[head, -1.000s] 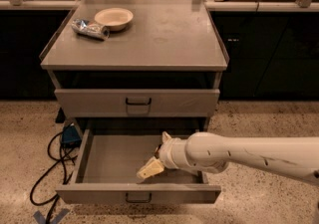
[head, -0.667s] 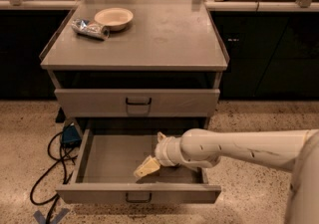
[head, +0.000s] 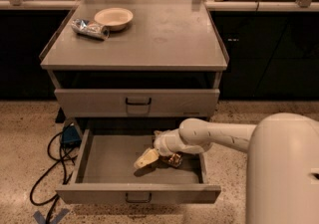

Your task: Pick orange can from middle drawer and place on counter

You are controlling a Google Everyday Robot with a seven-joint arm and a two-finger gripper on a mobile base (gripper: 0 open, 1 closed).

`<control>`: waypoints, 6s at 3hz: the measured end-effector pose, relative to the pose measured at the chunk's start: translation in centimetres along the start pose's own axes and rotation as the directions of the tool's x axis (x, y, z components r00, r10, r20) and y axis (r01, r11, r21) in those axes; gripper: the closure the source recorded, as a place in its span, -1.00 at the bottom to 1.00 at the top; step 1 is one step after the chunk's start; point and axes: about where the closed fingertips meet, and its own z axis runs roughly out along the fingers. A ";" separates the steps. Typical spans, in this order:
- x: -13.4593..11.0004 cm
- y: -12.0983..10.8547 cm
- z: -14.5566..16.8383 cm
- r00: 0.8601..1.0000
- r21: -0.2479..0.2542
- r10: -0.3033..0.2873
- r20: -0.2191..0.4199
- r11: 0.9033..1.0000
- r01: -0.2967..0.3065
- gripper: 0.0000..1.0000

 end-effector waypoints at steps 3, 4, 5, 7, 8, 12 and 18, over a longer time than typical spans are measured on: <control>2.0 -3.1 0.3 0.999 0.029 0.049 -0.020 0.998 -0.049 -1.00; 4.3 -3.9 -1.3 0.996 0.062 0.069 -0.063 0.996 -0.065 -1.00; 6.0 -4.8 -2.3 0.992 0.094 0.082 -0.094 0.993 -0.073 -1.00; 6.9 -4.0 -0.1 0.987 0.077 0.073 -0.141 0.995 -0.063 -1.00; 8.1 -3.6 2.1 0.979 0.054 0.084 -0.187 0.996 -0.075 -1.00; 8.1 -3.5 2.3 0.978 0.052 0.082 -0.190 0.996 -0.073 0.31; 1.7 -2.7 -5.9 0.994 0.140 -0.017 -0.105 0.990 0.031 1.00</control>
Offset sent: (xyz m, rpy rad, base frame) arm 0.0203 -0.0153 -0.0141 0.0099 0.0271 -0.0436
